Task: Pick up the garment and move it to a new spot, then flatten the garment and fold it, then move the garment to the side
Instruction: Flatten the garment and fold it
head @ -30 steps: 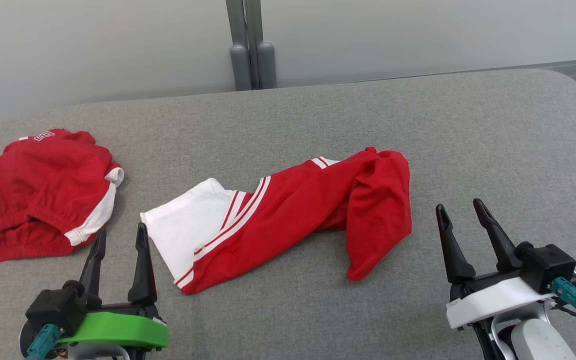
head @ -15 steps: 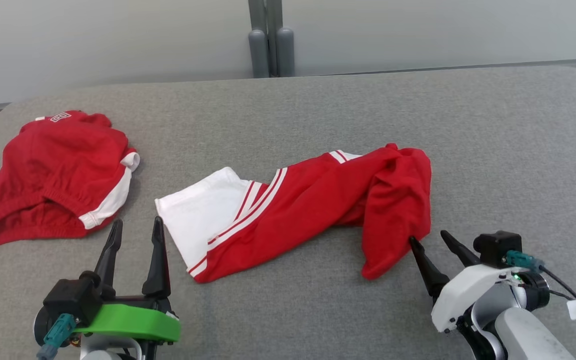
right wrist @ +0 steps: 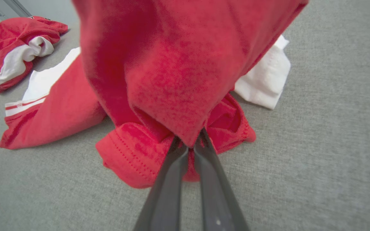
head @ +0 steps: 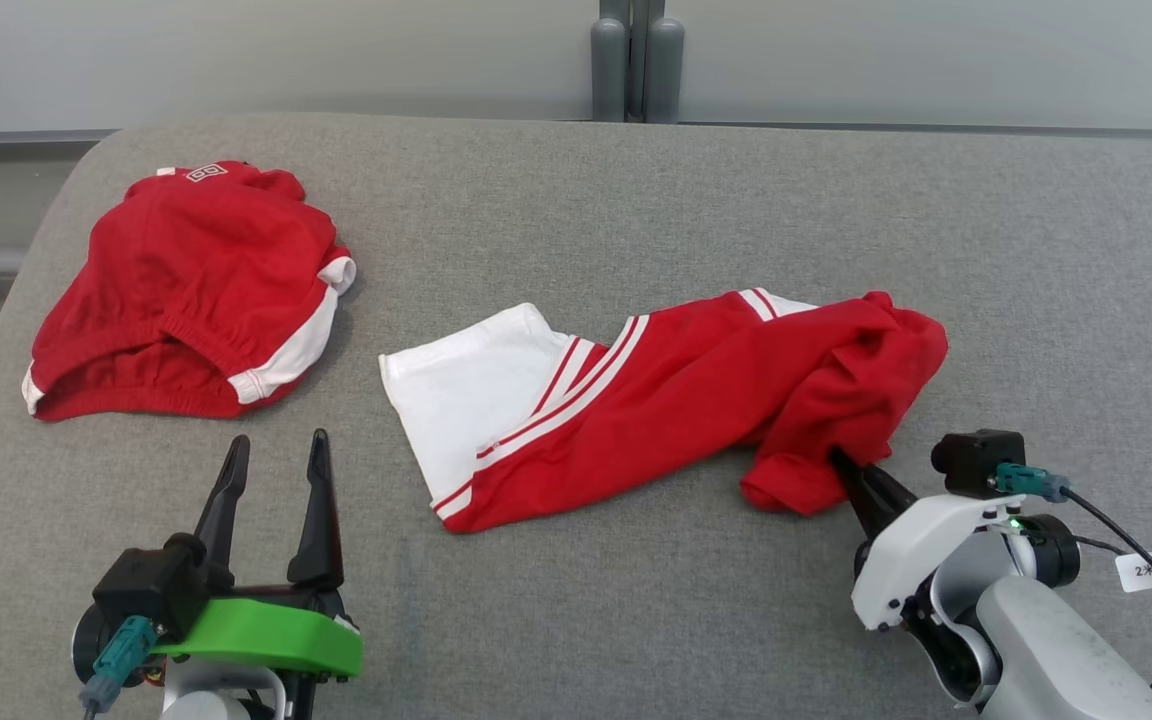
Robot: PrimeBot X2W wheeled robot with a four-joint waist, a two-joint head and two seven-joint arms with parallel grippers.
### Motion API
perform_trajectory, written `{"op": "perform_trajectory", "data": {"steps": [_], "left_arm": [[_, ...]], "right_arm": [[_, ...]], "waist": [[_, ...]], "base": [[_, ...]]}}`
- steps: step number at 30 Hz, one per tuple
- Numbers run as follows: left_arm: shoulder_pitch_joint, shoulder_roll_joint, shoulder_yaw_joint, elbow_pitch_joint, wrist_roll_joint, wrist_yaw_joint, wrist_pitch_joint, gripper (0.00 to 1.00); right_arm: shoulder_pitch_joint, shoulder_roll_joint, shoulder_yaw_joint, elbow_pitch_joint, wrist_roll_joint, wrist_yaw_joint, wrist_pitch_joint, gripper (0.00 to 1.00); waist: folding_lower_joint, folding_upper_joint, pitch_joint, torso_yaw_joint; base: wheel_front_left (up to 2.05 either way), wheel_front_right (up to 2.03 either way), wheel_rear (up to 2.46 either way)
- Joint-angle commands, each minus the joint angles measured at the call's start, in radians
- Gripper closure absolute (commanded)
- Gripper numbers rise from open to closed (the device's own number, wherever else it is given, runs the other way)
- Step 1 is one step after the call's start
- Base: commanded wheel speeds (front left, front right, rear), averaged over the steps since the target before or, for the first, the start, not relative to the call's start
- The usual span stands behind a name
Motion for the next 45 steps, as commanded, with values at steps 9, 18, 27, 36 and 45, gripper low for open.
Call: {"op": "perform_trajectory", "data": {"steps": [9,18,27,36,45], "left_arm": [[0.001,-0.005,-0.005,0.004,-0.012,-0.002,-0.002,0.0],[-0.069,-0.028,-0.034,0.018,-0.006,-0.021,-0.002,0.0],[-0.148,-0.048,-0.044,0.048,0.005,-0.042,-0.004,0.0],[-0.156,-0.057,-0.034,0.085,0.019,-0.053,-0.005,0.0],[-0.085,-0.05,-0.006,0.082,0.02,-0.045,-0.005,0.0]], "right_arm": [[-0.051,-0.128,-0.024,-0.116,-0.029,-0.001,-0.016,1.0],[-0.227,-0.318,-0.092,-0.145,-0.011,-0.001,0.159,1.0],[-0.459,-0.442,0.052,0.009,0.028,-0.001,0.178,0.64],[-0.582,-0.35,0.072,0.29,-0.023,-0.001,-0.134,0.0],[-0.377,-0.253,0.035,0.218,0.044,-0.001,-0.22,0.0]], "waist": [[0.0,0.0,0.002,-0.01],[0.0,0.0,0.13,0.051],[0.0,0.0,0.219,0.095],[0.0,0.0,0.154,0.051],[0.0,0.0,0.024,-0.023]], "base": [[0.0,0.0,0.0],[0.0,0.0,0.0],[0.0,0.0,0.0],[0.0,0.0,0.0],[0.0,0.0,0.0]]}}
